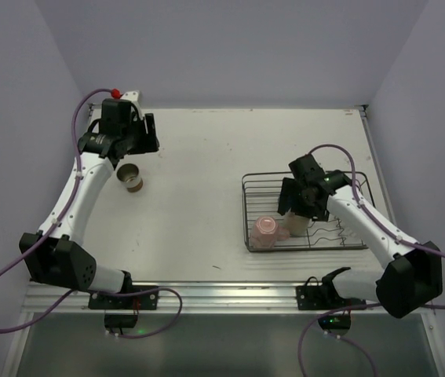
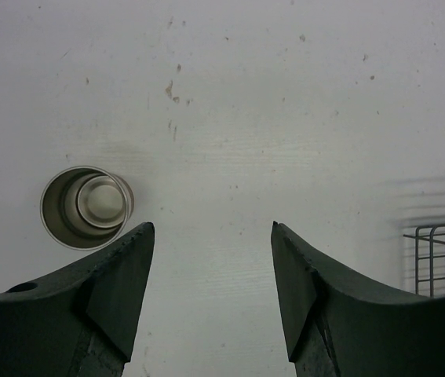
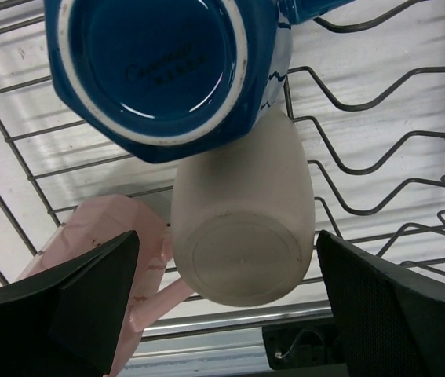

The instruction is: Unload the cups from the dish rack

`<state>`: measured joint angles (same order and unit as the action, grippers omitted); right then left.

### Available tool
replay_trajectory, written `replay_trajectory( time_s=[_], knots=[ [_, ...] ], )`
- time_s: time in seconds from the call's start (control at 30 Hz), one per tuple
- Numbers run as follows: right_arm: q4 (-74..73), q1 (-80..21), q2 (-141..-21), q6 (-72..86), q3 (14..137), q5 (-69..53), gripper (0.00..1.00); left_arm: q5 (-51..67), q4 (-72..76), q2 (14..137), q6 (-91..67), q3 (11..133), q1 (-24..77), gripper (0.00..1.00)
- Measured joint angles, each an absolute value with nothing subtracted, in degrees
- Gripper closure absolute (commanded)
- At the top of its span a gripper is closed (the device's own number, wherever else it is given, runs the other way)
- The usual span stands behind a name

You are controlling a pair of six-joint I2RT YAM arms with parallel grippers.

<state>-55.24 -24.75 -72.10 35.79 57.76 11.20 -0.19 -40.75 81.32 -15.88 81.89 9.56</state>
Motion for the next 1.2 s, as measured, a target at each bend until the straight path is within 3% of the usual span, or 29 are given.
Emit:
replay_trajectory(
  time_s=[0.17, 0.3, 0.37, 0.4, 0.47, 0.5, 0.6, 0.73, 0.97, 1.2],
  knots=[
    [-53.9, -24.8, -73.8, 35.9, 56.8, 11.3, 0.09, 0.2, -40.7, 80.8, -15.9, 81.6, 9.6, 0.35],
    [-53.0, -24.8, -74.6, 35.8, 56.7, 11.4, 0.27, 0.5, -40.7, 80.4, -15.9, 81.6, 9.6, 0.35],
    [-52.7, -24.8, -74.7, 35.6, 56.7, 11.4, 0.43, 0.7, -40.6, 80.1, -15.9, 81.4, 9.6, 0.35],
    [-52.7, -24.8, -74.7, 35.6, 56.7, 11.4, 0.56, 0.7, -40.4, 79.9, -15.9, 81.2, 9.6, 0.35],
    [-52.6, -24.8, -74.7, 35.6, 56.7, 11.4, 0.68, 0.9, -40.3, 79.7, -15.9, 81.0, 9.6, 0.35],
    [-52.6, -24.8, -74.7, 35.6, 56.7, 11.4, 0.83, 0.9, -40.3, 79.6, -15.9, 80.9, 9.7, 0.35],
    [-52.8, -24.8, -74.6, 35.6, 56.9, 11.5, 1.00, 1.4, -40.3, 79.4, -15.9, 80.7, 10.2, 0.35],
    [-55.5, -24.9, -73.0, 35.5, 59.5, 12.2, 1.00, 3.9, -40.2, 78.4, -15.9, 80.7, 11.0, 0.35],
    [-63.1, -25.1, -66.1, 34.4, 75.8, 12.5, 1.00, 14.8, -35.6, 74.4, -18.3, 79.1, 11.7, 0.35],
    [-61.2, -25.1, -59.3, 33.2, 83.5, 6.0, 1.00, 40.3, -10.4, 67.3, -30.0, 63.9, 11.8, 0.29]
  ],
)
